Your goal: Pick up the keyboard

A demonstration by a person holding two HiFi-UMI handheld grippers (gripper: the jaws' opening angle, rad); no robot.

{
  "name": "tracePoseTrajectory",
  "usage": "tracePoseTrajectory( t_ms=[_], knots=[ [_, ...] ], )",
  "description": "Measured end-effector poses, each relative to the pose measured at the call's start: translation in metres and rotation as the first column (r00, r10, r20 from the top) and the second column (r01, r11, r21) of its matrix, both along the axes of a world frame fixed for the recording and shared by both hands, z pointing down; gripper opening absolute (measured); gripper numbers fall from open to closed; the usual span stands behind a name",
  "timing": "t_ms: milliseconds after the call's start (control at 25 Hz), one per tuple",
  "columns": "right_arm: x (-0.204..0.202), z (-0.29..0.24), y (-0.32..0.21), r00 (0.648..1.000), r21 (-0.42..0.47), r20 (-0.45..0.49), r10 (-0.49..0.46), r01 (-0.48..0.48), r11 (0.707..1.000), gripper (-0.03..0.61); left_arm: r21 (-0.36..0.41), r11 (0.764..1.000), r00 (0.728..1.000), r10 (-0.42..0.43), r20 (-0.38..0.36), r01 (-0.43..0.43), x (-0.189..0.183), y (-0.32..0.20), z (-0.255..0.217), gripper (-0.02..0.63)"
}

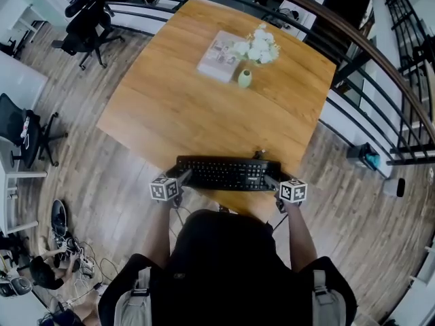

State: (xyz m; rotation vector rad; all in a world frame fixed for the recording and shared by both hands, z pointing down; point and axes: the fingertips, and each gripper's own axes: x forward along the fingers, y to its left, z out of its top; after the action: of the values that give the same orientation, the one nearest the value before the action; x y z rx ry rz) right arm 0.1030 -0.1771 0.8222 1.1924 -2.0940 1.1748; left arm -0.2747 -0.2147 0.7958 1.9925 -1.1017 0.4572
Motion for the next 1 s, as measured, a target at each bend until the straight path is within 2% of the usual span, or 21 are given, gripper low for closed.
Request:
tracePoseTrajectory(
  t_ms=[480, 1000],
  knots=[
    [-0.015, -0.054, -0.017, 1.000, 0.111, 0.005, 0.016, -0.017, 0.994, 0.287, 0.150, 0.989, 1.000, -0.011, 0.003, 0.010, -0.012, -0.015, -0.062, 0.290],
    [-0.025, -0.114, -0.021, 0.999, 0.243, 0.050, 0.013, -0.025, 0.970, 0.287, 0.301, 0.953, 0.999, -0.028, 0.022, 0.020, -0.022, -0.009, -0.136, 0.290]
  ],
)
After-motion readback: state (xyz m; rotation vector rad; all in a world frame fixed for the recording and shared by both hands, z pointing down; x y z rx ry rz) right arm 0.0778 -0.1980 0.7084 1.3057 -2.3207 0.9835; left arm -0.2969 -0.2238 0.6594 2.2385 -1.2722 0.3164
